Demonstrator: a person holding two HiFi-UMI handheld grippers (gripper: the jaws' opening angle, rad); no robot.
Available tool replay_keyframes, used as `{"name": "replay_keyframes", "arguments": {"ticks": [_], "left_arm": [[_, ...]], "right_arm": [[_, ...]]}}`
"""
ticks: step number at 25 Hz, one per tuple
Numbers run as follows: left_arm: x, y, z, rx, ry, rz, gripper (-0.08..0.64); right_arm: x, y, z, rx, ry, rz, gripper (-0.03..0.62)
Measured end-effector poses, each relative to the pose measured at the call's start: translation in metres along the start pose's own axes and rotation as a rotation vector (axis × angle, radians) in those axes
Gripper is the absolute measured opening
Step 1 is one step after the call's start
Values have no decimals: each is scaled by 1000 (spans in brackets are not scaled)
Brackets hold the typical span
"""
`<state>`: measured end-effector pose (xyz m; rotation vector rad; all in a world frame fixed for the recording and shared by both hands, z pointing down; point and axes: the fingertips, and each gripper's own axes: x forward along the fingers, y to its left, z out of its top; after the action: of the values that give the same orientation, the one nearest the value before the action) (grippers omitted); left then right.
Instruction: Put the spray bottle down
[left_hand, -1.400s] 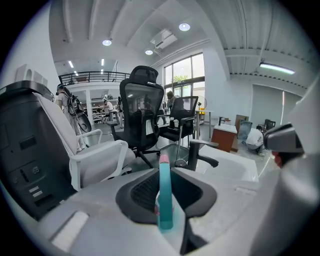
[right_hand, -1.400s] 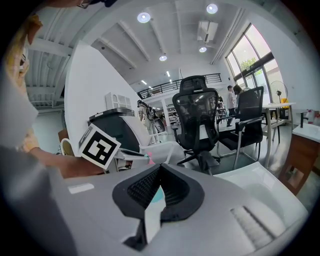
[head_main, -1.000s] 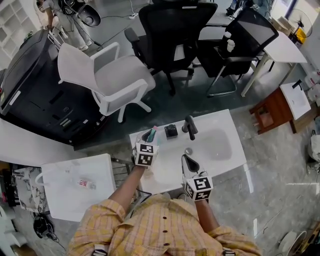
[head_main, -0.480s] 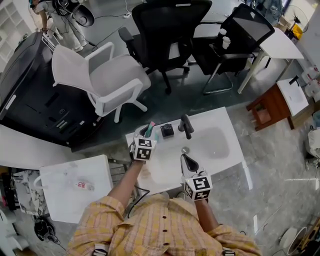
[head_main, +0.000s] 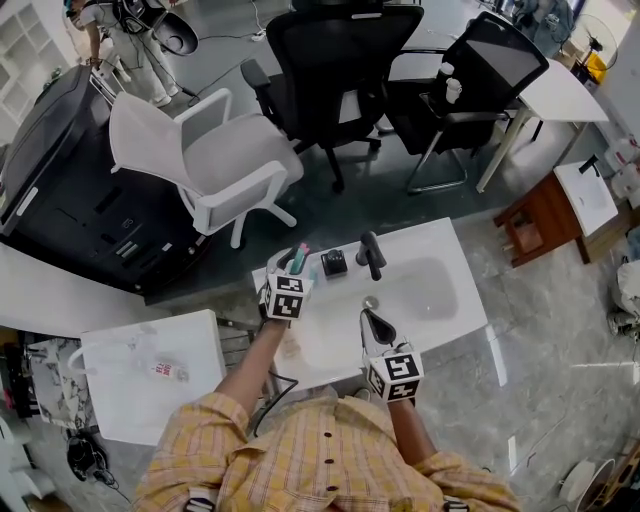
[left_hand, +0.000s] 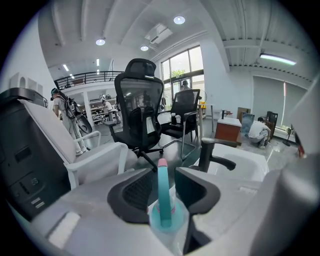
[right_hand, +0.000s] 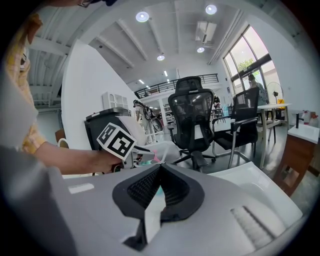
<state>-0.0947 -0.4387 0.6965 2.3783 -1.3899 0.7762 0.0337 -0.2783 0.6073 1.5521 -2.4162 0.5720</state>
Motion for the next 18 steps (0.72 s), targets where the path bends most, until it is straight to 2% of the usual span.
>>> {"name": "replay_keyframes", "arguments": {"ticks": [5, 10, 18], "left_arm": [[-15, -4, 2, -24, 15, 8, 137], [-33, -8, 18, -20, -22, 12, 137], [-81, -24, 28, -67, -107, 31, 131]], "right_arm": [[-9, -1, 1, 0, -8, 1, 2], [-18, 1, 6, -8, -22, 14, 2], [-40, 10, 8, -15, -43, 46, 2]]}}
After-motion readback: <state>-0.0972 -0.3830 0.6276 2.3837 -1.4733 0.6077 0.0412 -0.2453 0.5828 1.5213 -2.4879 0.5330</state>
